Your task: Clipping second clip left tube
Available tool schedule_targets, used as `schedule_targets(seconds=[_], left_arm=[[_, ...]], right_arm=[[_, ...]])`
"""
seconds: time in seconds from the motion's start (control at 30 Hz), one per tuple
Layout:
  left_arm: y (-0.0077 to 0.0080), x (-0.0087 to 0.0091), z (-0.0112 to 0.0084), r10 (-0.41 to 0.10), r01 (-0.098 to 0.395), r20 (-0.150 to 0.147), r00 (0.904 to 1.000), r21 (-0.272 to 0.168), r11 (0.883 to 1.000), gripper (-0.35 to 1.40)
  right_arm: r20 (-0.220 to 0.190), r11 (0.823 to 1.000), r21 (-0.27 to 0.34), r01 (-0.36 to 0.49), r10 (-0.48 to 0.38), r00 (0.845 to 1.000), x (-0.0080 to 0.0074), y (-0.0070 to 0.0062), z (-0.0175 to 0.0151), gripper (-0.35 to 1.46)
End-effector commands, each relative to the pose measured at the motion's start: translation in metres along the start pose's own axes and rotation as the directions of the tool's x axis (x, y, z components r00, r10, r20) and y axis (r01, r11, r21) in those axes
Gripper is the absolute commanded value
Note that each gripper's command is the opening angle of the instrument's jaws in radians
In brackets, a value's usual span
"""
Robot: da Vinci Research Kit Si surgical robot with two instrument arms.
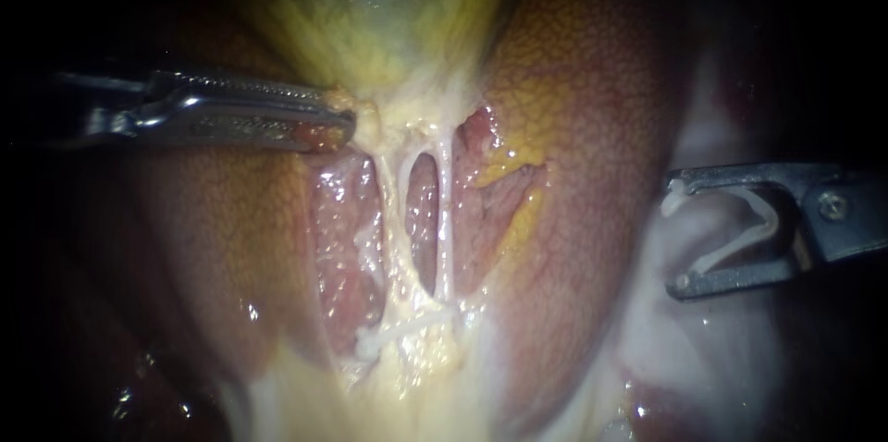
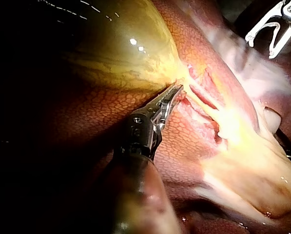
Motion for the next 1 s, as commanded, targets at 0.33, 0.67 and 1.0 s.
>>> schedule_targets(seconds=[0.33, 0.67, 1.0], left_arm=[[0.0007, -0.0013, -0.0035, -0.006, 0.006, -0.003, 1.0, 0.005, 1.0, -0.35], [0.0008, -0.0034, -0.0075, -0.019, 0.019, 0.009, 0.9998, -0.021, 1.0, -0.35], [0.0007, -0.0035, -0.0079, -0.02, 0.021, 0.012, 0.9997, -0.024, 0.999, -0.35]], right_arm=[[0.0, 1.0, -0.001, 0.0, 0.0, 1.0, 0.0, 0.0, 0.0001, 0.49], [0.0, 1.0, -0.001, 0.0, 0.0, 1.0, 0.0, 0.0001, 0.0001, 0.49], [-0.038, 0.998, 0.064, 0.003, -0.001, 0.999, 0.0003, 0.0003, 0.0007, 0.48]])
